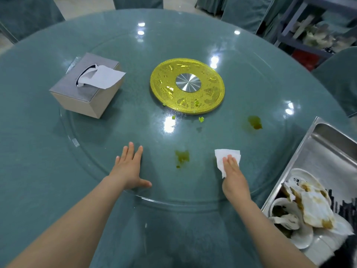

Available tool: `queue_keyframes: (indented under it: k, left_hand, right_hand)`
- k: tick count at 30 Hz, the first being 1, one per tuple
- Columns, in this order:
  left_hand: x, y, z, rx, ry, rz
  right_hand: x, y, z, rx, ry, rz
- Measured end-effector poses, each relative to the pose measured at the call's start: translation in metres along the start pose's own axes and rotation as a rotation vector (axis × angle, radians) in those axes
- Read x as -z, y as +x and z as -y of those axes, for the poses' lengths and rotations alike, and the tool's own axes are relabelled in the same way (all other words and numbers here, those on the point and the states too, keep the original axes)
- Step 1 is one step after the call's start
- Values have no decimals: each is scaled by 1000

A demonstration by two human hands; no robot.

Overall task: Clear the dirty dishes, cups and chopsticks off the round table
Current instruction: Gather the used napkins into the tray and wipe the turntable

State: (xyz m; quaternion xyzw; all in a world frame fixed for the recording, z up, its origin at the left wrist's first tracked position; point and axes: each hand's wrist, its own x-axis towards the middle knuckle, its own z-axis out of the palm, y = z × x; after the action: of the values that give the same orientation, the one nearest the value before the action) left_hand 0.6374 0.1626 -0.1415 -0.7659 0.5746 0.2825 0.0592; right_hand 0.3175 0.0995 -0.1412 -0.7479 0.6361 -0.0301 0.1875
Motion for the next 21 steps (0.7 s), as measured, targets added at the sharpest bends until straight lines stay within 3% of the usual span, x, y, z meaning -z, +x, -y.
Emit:
queue_keyframes:
  k: [4,11,15,21]
  left_hand:
    - [-1,-1,-5,11,3,11]
    - [-1,-4,-9,7,-6,6]
    - [1,-3,-7,-3,-4,-1]
    - [5,-5,-5,-9,5,14]
  right_hand:
    - [-13,13,42,-39,72,-12]
    - [-60,20,148,344,110,126]
    - [-67,2,140,558,81,187]
    - [-51,-1,103,684,-26,222]
